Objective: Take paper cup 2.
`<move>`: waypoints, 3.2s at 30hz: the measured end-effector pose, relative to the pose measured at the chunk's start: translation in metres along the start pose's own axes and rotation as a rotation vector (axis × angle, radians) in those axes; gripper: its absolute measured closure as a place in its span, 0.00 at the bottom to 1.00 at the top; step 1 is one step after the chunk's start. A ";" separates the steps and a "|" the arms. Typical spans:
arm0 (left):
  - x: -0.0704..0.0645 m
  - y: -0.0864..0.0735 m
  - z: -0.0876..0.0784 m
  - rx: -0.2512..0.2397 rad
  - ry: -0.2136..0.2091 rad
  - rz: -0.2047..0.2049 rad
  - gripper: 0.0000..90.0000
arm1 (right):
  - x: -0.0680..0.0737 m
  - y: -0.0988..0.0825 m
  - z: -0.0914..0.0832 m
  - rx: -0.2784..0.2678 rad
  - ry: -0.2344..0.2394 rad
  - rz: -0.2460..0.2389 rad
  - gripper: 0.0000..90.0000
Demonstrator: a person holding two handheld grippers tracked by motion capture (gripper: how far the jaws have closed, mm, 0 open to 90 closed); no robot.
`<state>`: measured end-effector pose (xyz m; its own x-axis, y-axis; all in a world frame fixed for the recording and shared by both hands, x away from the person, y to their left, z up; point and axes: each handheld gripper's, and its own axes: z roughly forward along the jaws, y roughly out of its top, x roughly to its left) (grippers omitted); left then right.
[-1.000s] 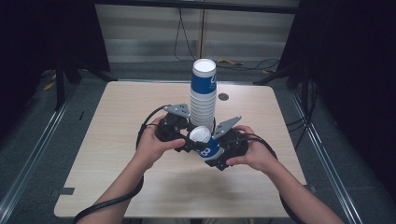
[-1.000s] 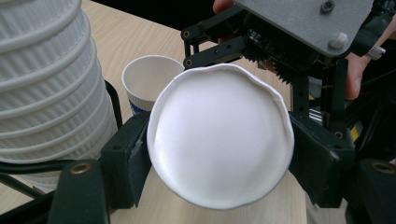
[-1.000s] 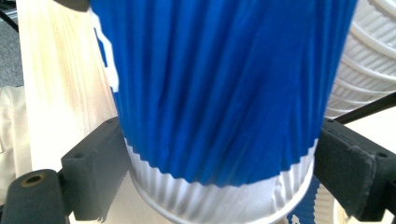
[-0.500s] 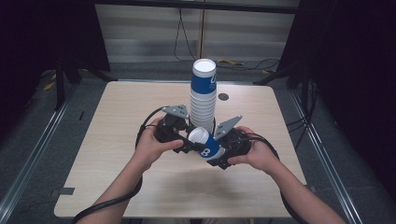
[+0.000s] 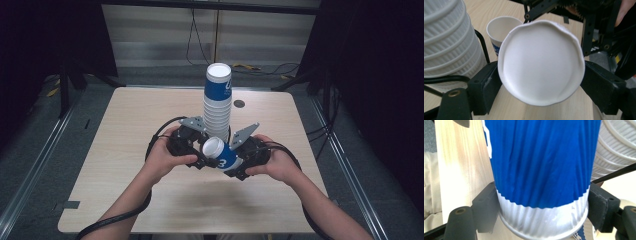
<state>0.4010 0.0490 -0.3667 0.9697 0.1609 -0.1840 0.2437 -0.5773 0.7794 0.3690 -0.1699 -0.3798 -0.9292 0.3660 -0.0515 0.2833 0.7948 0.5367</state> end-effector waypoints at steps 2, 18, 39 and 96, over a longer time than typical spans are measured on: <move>0.000 0.000 -0.001 0.011 0.004 0.016 0.21 | 0.000 0.000 0.000 0.009 -0.005 -0.014 0.25; 0.000 -0.001 0.000 0.081 0.031 0.044 0.20 | -0.001 0.000 0.001 0.118 0.005 -0.038 0.25; -0.005 0.003 0.005 0.175 0.053 0.086 0.20 | 0.000 0.000 0.001 0.241 -0.002 -0.105 0.24; -0.009 -0.001 0.016 0.195 0.022 0.147 0.34 | 0.005 0.009 -0.001 0.249 -0.021 -0.216 0.22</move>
<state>0.3920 0.0350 -0.3758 0.9949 0.0797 -0.0620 0.1007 -0.7392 0.6659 0.3668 -0.1610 -0.3745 -0.9698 0.1835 -0.1607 0.1315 0.9483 0.2889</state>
